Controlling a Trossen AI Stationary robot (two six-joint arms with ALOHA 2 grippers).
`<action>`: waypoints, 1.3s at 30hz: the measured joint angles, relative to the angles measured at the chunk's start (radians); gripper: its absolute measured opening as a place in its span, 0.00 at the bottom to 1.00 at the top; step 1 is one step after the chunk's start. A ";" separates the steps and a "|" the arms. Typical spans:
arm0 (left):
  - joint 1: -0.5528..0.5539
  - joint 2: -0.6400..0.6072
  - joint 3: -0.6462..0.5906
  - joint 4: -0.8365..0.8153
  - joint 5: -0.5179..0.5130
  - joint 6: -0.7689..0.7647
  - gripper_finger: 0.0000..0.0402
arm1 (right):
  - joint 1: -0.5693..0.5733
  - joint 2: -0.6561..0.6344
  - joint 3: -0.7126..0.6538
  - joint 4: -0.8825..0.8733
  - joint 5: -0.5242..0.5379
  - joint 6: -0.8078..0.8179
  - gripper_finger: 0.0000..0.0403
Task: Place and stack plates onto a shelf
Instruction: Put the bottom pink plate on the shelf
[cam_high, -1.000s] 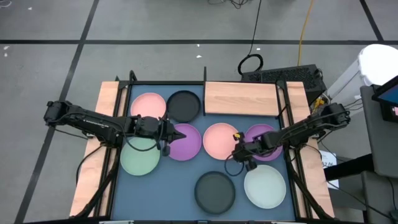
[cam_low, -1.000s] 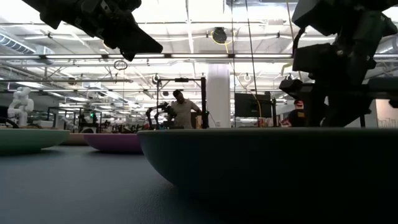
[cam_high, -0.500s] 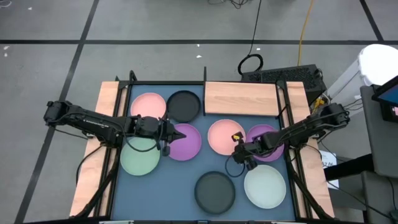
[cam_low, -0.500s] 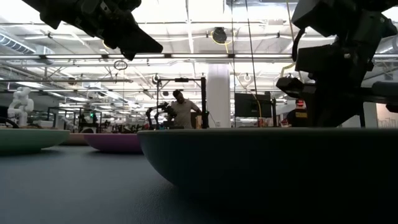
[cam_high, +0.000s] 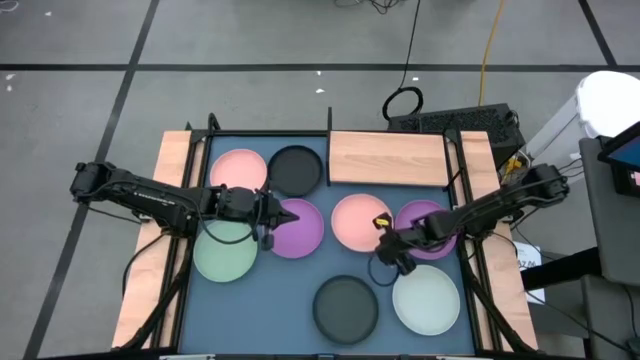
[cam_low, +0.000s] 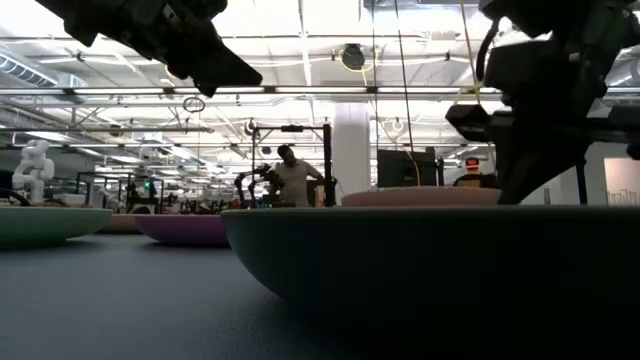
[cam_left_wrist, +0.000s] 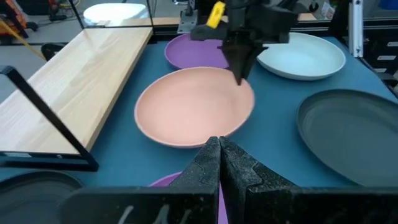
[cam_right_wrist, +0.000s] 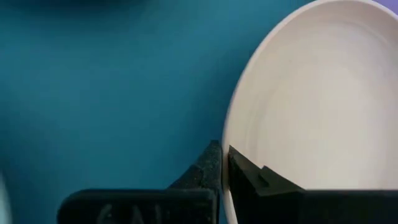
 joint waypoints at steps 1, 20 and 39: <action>0.000 0.000 0.000 0.000 -0.007 0.000 0.00 | 0.004 -0.003 0.005 -0.008 0.000 0.001 0.01; 0.000 0.000 0.000 0.000 -0.023 -0.007 0.00 | 0.053 -0.006 0.271 -0.279 0.110 0.140 0.00; 0.000 0.000 0.000 0.001 -0.024 -0.010 0.00 | -0.073 -0.006 0.650 -0.790 0.211 0.228 0.00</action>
